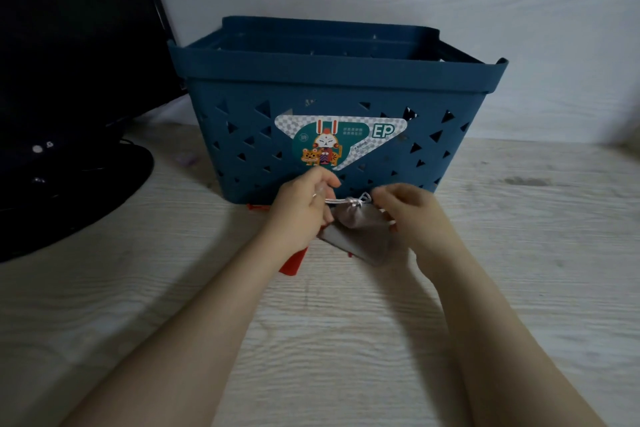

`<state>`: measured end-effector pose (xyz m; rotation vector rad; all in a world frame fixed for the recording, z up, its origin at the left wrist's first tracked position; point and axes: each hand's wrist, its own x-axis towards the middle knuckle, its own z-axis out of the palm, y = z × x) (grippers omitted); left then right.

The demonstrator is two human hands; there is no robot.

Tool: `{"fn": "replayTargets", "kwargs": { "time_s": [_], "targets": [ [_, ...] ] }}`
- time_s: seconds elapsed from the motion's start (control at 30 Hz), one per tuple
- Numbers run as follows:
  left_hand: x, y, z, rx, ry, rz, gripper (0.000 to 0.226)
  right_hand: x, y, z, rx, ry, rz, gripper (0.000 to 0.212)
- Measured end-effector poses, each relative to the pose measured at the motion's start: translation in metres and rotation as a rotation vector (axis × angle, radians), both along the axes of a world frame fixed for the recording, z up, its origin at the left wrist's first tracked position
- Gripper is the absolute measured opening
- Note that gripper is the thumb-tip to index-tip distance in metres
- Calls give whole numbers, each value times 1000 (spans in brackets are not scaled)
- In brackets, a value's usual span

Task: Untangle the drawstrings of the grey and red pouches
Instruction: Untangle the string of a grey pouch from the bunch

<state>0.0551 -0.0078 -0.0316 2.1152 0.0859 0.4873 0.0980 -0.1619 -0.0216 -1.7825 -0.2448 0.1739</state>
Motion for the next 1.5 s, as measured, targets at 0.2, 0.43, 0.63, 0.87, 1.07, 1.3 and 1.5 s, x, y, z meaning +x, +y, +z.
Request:
{"fn": "replayTargets", "kwargs": {
  "time_s": [0.2, 0.43, 0.63, 0.87, 1.07, 1.3, 1.5],
  "targets": [
    [1, -8, -6, -37, 134, -116, 20, 1, -1, -6, -14, 60, 99, 11],
    [-4, -12, -2, 95, 210, -209, 24, 2, 0, -6, 266, 192, 41, 14],
    [-3, -7, -1, 139, 140, -172, 24, 9, -6, 2, 204, -208, -99, 27],
    [-2, -1, 2, 148, 136, -56, 22, 14, -8, -3, 89, -119, -164, 20],
    [0, 4, 3, 137, 194, 24, 29, 13, -13, 3, 711, 282, -171, 19],
    [-3, -6, 6, -205, 187, -65, 33, 8, -7, 4, 552, 211, -21, 30],
    [-6, -17, 12, -436, 84, -104, 32, -4, 1, 0, 68, -104, 231, 11]
  ]
}}
